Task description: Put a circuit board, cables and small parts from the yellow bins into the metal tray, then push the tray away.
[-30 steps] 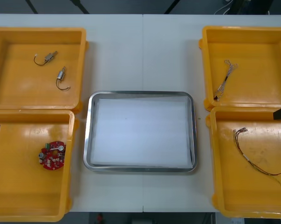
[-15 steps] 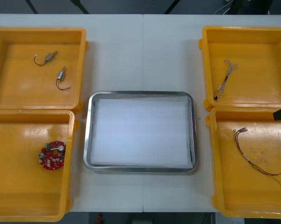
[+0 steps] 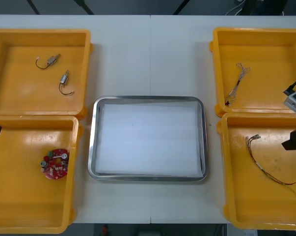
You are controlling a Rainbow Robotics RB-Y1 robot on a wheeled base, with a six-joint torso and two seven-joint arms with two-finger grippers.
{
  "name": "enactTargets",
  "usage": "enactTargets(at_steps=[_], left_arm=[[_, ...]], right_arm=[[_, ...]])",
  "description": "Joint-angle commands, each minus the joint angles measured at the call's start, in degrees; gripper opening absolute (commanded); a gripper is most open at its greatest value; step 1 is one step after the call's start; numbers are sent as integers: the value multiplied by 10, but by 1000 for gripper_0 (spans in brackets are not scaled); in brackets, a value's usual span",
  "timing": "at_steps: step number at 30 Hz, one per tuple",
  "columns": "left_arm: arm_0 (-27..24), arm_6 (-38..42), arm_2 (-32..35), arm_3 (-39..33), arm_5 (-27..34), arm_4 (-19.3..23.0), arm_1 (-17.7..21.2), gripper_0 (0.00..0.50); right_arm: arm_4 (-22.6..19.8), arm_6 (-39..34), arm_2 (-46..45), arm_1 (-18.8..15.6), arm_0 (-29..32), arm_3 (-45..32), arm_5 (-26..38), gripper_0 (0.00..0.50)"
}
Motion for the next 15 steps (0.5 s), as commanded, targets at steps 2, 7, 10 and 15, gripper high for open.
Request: enactTargets(at_steps=[2,7,10,15], left_arm=[[27,-80,-1,-8,-37,-5,21,500],[31,-152,-3,-15,-40,2,21,500],[31,-190,-12,-20,-45,5,22,500],[25,-249,-45,-25,-54,5,23,500]], right_arm=[[29,52,65,-24,13,12,-33,500],[51,69,108,-24,13,38,-70,500],[67,66,137,-24,13,45,-93,500],[83,61,174,-24,13,58,-126,500]])
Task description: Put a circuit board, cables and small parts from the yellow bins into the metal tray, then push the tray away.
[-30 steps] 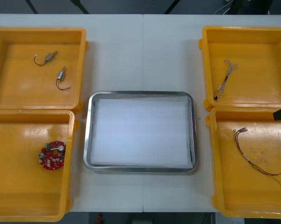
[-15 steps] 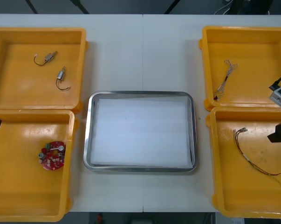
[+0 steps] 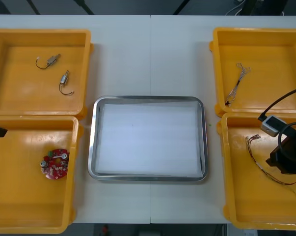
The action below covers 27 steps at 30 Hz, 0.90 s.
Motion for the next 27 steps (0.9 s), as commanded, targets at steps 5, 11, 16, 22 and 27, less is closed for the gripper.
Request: enactTargets(at_steps=[5,11,16,22,27], left_arm=[[6,-198,-68,-33,-31,-27,31,500],[2,-227,-107,-39,-55,-38,43,500],[-5,-234,-157,-53,-75,-82,52,500],[-31,-242,-206,-50,-81,-108,53,500],[-33,-253,-213,-50,-90,-105,53,500]], right_arm=[[28,-8,62,-23,8,12,-48,500],[50,-16,92,-23,8,16,-67,500],[54,-16,111,-23,8,30,-91,500],[62,-18,125,-18,8,39,-106,500],[73,-16,126,-3,8,48,-105,500]])
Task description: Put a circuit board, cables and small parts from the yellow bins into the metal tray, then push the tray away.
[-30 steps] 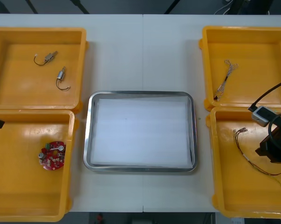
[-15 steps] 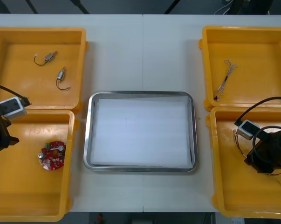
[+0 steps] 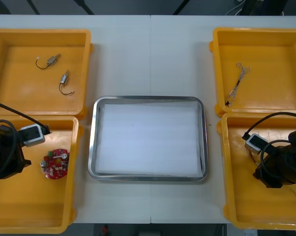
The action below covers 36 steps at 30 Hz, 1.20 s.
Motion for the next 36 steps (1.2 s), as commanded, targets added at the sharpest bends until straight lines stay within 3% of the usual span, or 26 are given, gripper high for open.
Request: enactTargets(at_steps=[1,4,5,6,7,9,10,13,24,30,36], left_arm=[[-16,-28,-6,-14,-16,-2,24,500],[-16,-43,-7,-11,-19,-2,24,500],[-16,-45,-8,-11,-19,-1,24,500],[-16,-47,-11,-11,-22,-2,24,500],[-16,-48,-17,-11,-28,-4,24,500],[-16,-50,-24,-11,-38,-11,24,500],[-16,-51,-28,-11,-44,-18,24,500],[-18,-53,-40,-11,-56,-30,24,500],[-48,-54,-105,-7,-65,-66,38,500],[-68,-52,-132,-1,-71,-70,39,500],[-92,-50,-169,26,-94,-73,44,500]], right_arm=[[16,-15,8,-1,8,8,-3,500],[18,-15,9,0,8,9,-2,500],[18,-15,9,0,8,8,-2,479],[18,-15,9,0,8,8,-2,342],[17,-15,10,1,8,9,-2,149],[16,-16,9,1,8,9,-1,62],[16,-16,9,1,8,9,-2,42],[16,-16,9,1,8,9,-2,0],[16,-8,-12,1,8,-7,4,0],[11,2,-74,1,8,-58,74,0],[-40,11,-149,0,8,-94,139,0]])
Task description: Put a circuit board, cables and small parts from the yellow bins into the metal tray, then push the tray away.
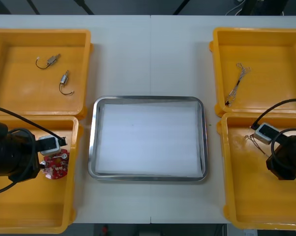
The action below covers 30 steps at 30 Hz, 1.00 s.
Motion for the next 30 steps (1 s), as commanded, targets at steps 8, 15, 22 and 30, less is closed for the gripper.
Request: enactTargets(at_steps=[8,15,22,30], left_arm=[[-53,-48,-74,36,-46,-11,37,500],[-68,-44,-95,45,-46,-9,37,500],[-71,-38,-99,49,-47,-9,36,500],[-71,-34,-105,51,-47,-7,36,500]], right_arm=[[-132,18,-159,1,7,-55,86,0],[-183,11,-209,1,6,-78,126,0],[-210,-5,-224,1,-26,-83,182,0],[-220,-28,-223,3,-77,-83,235,0]])
